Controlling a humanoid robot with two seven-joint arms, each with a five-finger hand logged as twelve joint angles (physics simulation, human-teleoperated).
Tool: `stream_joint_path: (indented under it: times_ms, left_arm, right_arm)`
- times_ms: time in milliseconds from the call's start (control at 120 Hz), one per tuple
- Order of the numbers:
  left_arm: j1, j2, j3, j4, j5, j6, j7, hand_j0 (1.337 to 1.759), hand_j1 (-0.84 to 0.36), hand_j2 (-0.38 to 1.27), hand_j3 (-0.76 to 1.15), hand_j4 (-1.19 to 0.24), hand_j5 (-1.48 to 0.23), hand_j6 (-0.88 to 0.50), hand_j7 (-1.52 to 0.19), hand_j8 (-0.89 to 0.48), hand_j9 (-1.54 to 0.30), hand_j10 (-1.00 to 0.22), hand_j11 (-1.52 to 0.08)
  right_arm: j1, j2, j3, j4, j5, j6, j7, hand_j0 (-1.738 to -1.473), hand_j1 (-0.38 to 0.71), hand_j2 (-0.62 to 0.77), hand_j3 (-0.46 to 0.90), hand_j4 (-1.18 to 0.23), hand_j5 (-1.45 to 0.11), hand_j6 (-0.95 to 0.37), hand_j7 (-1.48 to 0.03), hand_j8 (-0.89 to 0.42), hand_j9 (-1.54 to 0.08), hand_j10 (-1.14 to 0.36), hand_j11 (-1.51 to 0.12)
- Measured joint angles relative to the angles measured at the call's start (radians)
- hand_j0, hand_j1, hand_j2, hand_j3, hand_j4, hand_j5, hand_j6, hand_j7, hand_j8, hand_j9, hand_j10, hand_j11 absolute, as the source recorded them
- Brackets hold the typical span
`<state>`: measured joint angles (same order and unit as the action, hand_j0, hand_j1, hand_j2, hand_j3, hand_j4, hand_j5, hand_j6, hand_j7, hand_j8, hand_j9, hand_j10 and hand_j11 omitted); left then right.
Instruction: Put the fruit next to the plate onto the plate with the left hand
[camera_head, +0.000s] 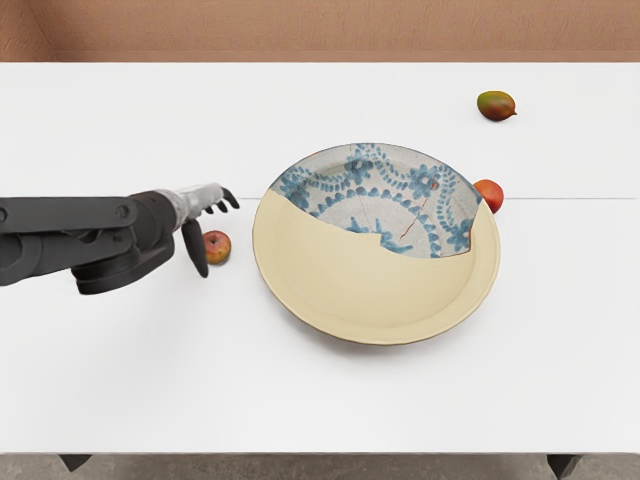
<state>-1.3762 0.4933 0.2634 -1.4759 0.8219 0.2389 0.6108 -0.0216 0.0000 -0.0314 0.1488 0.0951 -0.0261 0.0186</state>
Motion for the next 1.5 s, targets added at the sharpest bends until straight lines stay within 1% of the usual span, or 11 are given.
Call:
stream_joint_path:
  times_ms: [275, 608, 900, 1242, 1292, 1342, 1400, 1433, 1458, 1475, 1500]
  left_arm:
    - [0.022, -0.025, 0.01, 0.054, 0.001, 0.001, 0.0, 1.658, 0.04, 0.05, 0.0, -0.26, -0.33, -0.26, -0.33, -0.26, -0.33, -0.26, -0.33]
    - [0.031, -0.038, 0.013, 0.067, 0.005, 0.004, 0.0, 1.658, -0.07, 0.07, 0.0, -0.35, -0.45, -0.35, -0.45, -0.35, -0.45, -0.35, -0.45]
    - [0.063, -0.07, 0.013, 0.064, 0.06, 0.075, 0.0, 1.658, -0.13, 0.08, 0.0, -0.4, -0.52, -0.4, -0.52, -0.4, -0.52, -0.4, -0.52]
    - [0.08, -0.068, 0.014, 0.063, 0.08, 0.097, 0.0, 1.657, -0.26, 0.12, 0.0, -0.53, -0.69, -0.52, -0.69, -0.52, -0.69, -0.53, -0.69]
    - [0.083, -0.067, 0.014, 0.064, 0.083, 0.098, 0.0, 1.657, -0.26, 0.15, 0.0, -0.55, -0.71, -0.52, -0.72, -0.52, -0.72, -0.55, -0.72]
    - [0.091, -0.067, 0.013, 0.065, 0.094, 0.101, 0.0, 1.654, -0.26, 0.11, 0.0, -0.6, -0.73, -0.51, -0.76, -0.5, -0.77, -0.58, -0.77]
    - [0.093, -0.067, 0.014, 0.065, 0.098, 0.106, 0.0, 1.654, -0.27, 0.15, 0.0, -0.63, -0.79, -0.49, -0.81, -0.5, -0.82, -0.61, -0.82]
    - [0.1, -0.067, 0.013, 0.066, 0.105, 0.11, 0.0, 1.646, -0.3, 0.06, 0.25, -0.66, -0.82, -0.45, -0.85, -0.46, -0.86, -0.64, -0.86]
    - [0.101, -0.067, 0.013, 0.066, 0.108, 0.112, 0.0, 1.645, -0.32, 0.12, 0.25, -0.69, -0.85, -0.43, -0.89, -0.44, -0.9, -0.66, -0.9]
    - [0.102, -0.067, 0.014, 0.067, 0.11, 0.114, 0.0, 1.643, -0.34, 0.12, 0.33, -0.7, -0.87, -0.41, -0.91, -0.42, -0.92, -0.68, -0.92]
    - [0.104, -0.068, 0.014, 0.068, 0.112, 0.116, 0.0, 1.639, -0.35, 0.14, 0.34, -0.72, -0.9, -0.39, -0.93, -0.4, -0.95, -0.7, -0.95]
  right_arm:
    - [0.0, 0.0, 0.0, 0.0, 0.0, 0.0, 0.001, -1.658, -0.31, -0.01, 0.0, -0.03, -0.04, -0.03, -0.04, -0.03, -0.04, -0.03, -0.04]
    - [0.0, 0.0, -0.001, -0.001, 0.0, 0.0, 0.002, -1.658, -0.31, -0.01, 0.0, -0.03, -0.04, -0.03, -0.04, -0.03, -0.04, -0.03, -0.04]
    - [0.0, 0.0, -0.001, -0.002, 0.0, 0.0, 0.004, -1.658, -0.31, -0.01, 0.0, -0.03, -0.04, -0.03, -0.04, -0.03, -0.04, -0.03, -0.04]
    - [0.0, 0.0, -0.001, -0.002, 0.0, 0.0, 0.004, -1.658, -0.31, -0.01, 0.0, -0.03, -0.04, -0.03, -0.04, -0.03, -0.04, -0.03, -0.04]
    - [0.0, 0.0, -0.001, -0.002, 0.0, 0.0, 0.004, -1.658, -0.31, -0.01, 0.0, -0.03, -0.04, -0.03, -0.04, -0.03, -0.04, -0.03, -0.04]
    - [0.0, 0.0, -0.001, -0.002, 0.0, 0.0, 0.004, -1.658, -0.31, -0.01, 0.0, -0.03, -0.04, -0.03, -0.04, -0.03, -0.04, -0.03, -0.04]
    - [0.0, 0.0, -0.001, -0.002, 0.0, 0.0, 0.004, -1.658, -0.31, -0.01, 0.0, -0.03, -0.04, -0.03, -0.04, -0.03, -0.04, -0.03, -0.04]
    - [0.0, 0.0, -0.001, -0.002, 0.0, 0.0, 0.004, -1.658, -0.31, -0.01, 0.0, -0.03, -0.04, -0.03, -0.04, -0.03, -0.04, -0.03, -0.04]
    - [0.0, 0.0, -0.001, -0.002, 0.0, 0.0, 0.004, -1.658, -0.31, -0.01, 0.0, -0.03, -0.04, -0.03, -0.04, -0.03, -0.04, -0.03, -0.04]
    - [0.0, 0.0, -0.001, -0.002, 0.0, 0.0, 0.004, -1.658, -0.31, -0.01, 0.0, -0.03, -0.04, -0.03, -0.04, -0.03, -0.04, -0.03, -0.04]
    - [0.0, 0.0, -0.001, -0.002, 0.0, 0.0, 0.004, -1.658, -0.31, -0.01, 0.0, -0.03, -0.04, -0.03, -0.04, -0.03, -0.04, -0.03, -0.04]
